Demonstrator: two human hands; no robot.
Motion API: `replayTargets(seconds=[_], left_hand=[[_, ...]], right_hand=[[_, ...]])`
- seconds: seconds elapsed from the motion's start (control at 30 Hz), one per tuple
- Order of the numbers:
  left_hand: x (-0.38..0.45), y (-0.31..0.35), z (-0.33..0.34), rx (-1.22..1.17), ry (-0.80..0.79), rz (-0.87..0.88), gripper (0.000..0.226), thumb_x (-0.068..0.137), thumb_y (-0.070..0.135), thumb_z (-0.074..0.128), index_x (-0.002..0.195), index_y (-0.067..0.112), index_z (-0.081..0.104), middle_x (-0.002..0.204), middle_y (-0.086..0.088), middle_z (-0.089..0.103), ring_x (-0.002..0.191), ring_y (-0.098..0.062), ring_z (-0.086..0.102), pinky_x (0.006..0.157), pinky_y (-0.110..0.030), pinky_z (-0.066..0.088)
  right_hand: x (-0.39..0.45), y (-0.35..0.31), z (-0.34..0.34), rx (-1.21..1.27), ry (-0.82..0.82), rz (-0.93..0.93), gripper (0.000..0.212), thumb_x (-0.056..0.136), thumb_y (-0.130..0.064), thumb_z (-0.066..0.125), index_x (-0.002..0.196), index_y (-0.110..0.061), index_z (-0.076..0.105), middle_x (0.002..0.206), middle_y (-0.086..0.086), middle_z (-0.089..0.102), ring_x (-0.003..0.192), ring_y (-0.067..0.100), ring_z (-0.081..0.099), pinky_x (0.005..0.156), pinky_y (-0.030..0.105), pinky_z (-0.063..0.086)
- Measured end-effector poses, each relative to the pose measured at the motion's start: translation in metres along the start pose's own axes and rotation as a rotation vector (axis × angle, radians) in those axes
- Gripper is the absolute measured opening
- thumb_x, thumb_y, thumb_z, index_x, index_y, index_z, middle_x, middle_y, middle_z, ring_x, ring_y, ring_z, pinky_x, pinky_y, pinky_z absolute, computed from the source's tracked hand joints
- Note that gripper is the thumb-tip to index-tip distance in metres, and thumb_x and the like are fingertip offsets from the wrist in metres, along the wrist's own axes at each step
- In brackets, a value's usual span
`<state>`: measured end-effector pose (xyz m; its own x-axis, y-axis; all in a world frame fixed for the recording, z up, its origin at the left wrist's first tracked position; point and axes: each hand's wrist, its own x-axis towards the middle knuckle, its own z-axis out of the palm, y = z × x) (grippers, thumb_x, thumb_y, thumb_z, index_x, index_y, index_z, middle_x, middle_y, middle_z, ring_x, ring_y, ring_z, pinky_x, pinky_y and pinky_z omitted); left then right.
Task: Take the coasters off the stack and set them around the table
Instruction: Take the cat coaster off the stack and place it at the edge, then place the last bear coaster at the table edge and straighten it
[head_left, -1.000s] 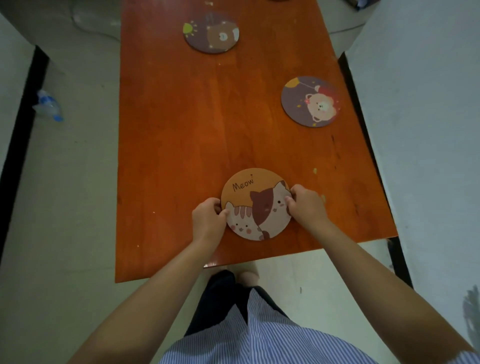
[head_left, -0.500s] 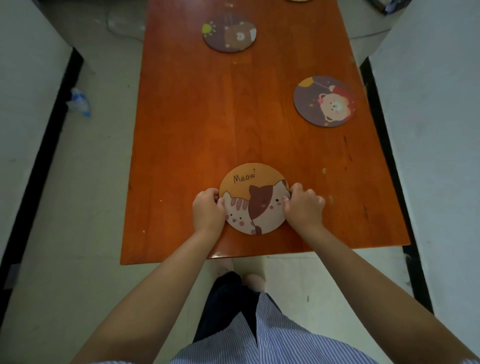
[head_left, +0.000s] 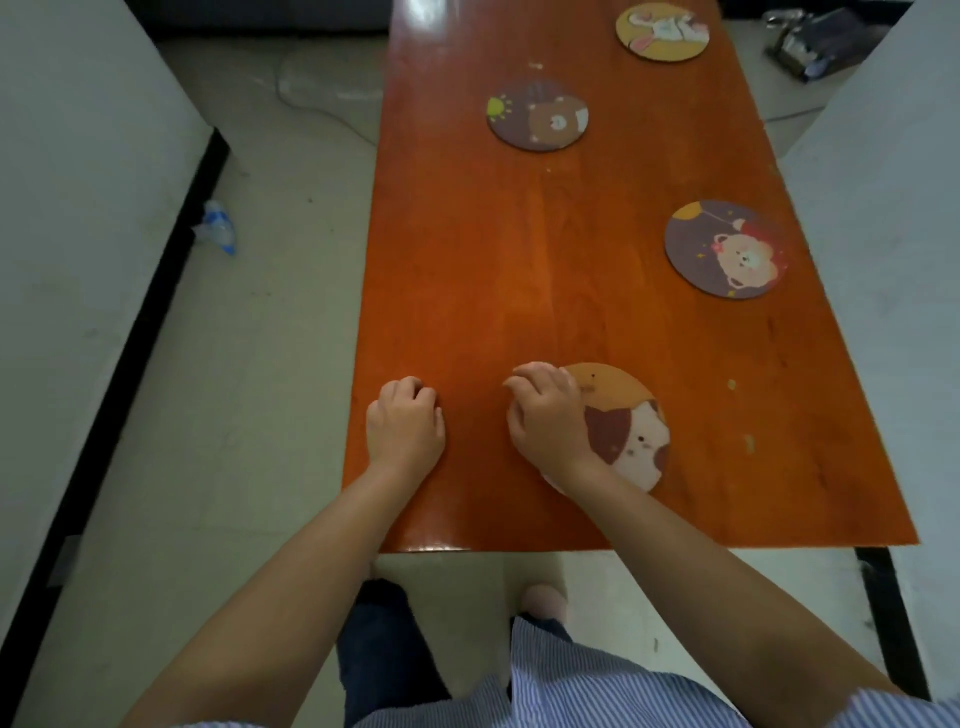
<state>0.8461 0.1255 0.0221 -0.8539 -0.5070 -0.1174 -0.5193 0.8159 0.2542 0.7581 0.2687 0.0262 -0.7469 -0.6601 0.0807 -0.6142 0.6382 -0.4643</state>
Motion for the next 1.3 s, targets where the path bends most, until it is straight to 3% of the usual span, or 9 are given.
replayTargets(seconds=[0.13, 0.23, 0.33, 0.53, 0.7, 0.8, 0.9, 1.13, 1.3], left_hand=[[0.041, -0.062, -0.023, 0.013, -0.021, 0.106, 0.026, 0.087, 0.014, 0.046, 0.105, 0.006, 0.063, 0.119, -0.014, 0.062, 0.109, -0.033, 0.053, 0.086, -0.041, 0.045], [0.081, -0.103, -0.043, 0.026, -0.093, 0.228, 0.027, 0.087, 0.013, 0.046, 0.106, 0.006, 0.063, 0.12, -0.014, 0.062, 0.11, -0.031, 0.053, 0.088, -0.04, 0.045], [0.115, -0.137, -0.058, 0.044, -0.161, 0.336, 0.028, 0.086, 0.014, 0.047, 0.11, 0.006, 0.061, 0.123, -0.012, 0.059, 0.114, -0.03, 0.049, 0.091, -0.039, 0.043], [0.169, -0.171, -0.069, 0.037, -0.286, 0.439, 0.03, 0.087, 0.014, 0.047, 0.114, 0.007, 0.058, 0.127, -0.012, 0.055, 0.121, -0.029, 0.043, 0.093, -0.039, 0.041], [0.218, -0.159, -0.069, 0.023, -0.339, 0.584, 0.031, 0.088, 0.014, 0.047, 0.116, 0.006, 0.057, 0.126, -0.012, 0.056, 0.12, -0.029, 0.043, 0.098, -0.038, 0.038], [0.256, -0.142, -0.07, 0.058, -0.348, 0.682, 0.03, 0.089, 0.015, 0.045, 0.115, 0.006, 0.057, 0.126, -0.011, 0.056, 0.118, -0.028, 0.044, 0.096, -0.037, 0.04], [0.305, -0.121, -0.074, 0.094, -0.356, 0.775, 0.029, 0.09, 0.017, 0.044, 0.114, 0.008, 0.058, 0.127, -0.011, 0.055, 0.12, -0.028, 0.043, 0.097, -0.039, 0.04], [0.431, -0.068, -0.091, 0.212, -0.428, 0.842, 0.031, 0.091, 0.021, 0.043, 0.118, 0.01, 0.055, 0.129, -0.011, 0.052, 0.124, -0.03, 0.039, 0.1, -0.044, 0.039], [0.512, -0.044, -0.094, 0.235, -0.429, 0.874, 0.031, 0.091, 0.021, 0.043, 0.118, 0.01, 0.054, 0.129, -0.011, 0.052, 0.125, -0.031, 0.039, 0.1, -0.044, 0.038]], right_hand=[[0.068, -0.039, 0.041, -0.066, -0.125, 0.177, 0.04, 0.095, -0.025, 0.042, 0.132, -0.009, 0.043, 0.147, 0.014, 0.038, 0.14, 0.03, 0.024, 0.114, 0.054, 0.016], [0.11, -0.06, 0.065, -0.088, -0.142, 0.354, 0.05, 0.097, -0.037, 0.033, 0.142, -0.016, 0.027, 0.156, 0.01, 0.018, 0.145, 0.028, 0.007, 0.116, 0.054, 0.006], [0.126, -0.074, 0.086, -0.122, -0.14, 0.529, 0.053, 0.096, -0.042, 0.028, 0.144, -0.021, 0.02, 0.158, 0.007, 0.011, 0.145, 0.026, 0.002, 0.117, 0.054, 0.001], [0.124, -0.086, 0.093, -0.145, -0.022, 0.655, 0.048, 0.096, -0.038, 0.032, 0.141, -0.022, 0.028, 0.155, 0.006, 0.022, 0.144, 0.024, 0.012, 0.117, 0.051, 0.004], [0.138, -0.091, 0.09, -0.114, 0.077, 0.728, 0.037, 0.094, -0.031, 0.044, 0.127, -0.015, 0.049, 0.141, 0.012, 0.044, 0.134, 0.031, 0.032, 0.114, 0.052, 0.017], [0.149, -0.09, 0.085, -0.149, 0.18, 0.759, 0.026, 0.09, -0.024, 0.051, 0.107, -0.009, 0.062, 0.114, 0.015, 0.059, 0.111, 0.032, 0.051, 0.1, 0.048, 0.037], [0.175, -0.084, 0.079, -0.142, 0.261, 0.839, 0.021, 0.088, -0.018, 0.053, 0.092, -0.002, 0.066, 0.097, 0.017, 0.063, 0.094, 0.032, 0.056, 0.082, 0.043, 0.045], [0.284, -0.05, 0.051, 0.009, 0.264, 0.915, 0.022, 0.09, -0.012, 0.049, 0.102, -0.002, 0.064, 0.107, 0.018, 0.063, 0.103, 0.032, 0.054, 0.089, 0.044, 0.045], [0.341, -0.021, 0.038, 0.074, 0.249, 1.084, 0.025, 0.091, -0.017, 0.05, 0.11, -0.004, 0.06, 0.116, 0.016, 0.06, 0.111, 0.033, 0.05, 0.093, 0.042, 0.042]])
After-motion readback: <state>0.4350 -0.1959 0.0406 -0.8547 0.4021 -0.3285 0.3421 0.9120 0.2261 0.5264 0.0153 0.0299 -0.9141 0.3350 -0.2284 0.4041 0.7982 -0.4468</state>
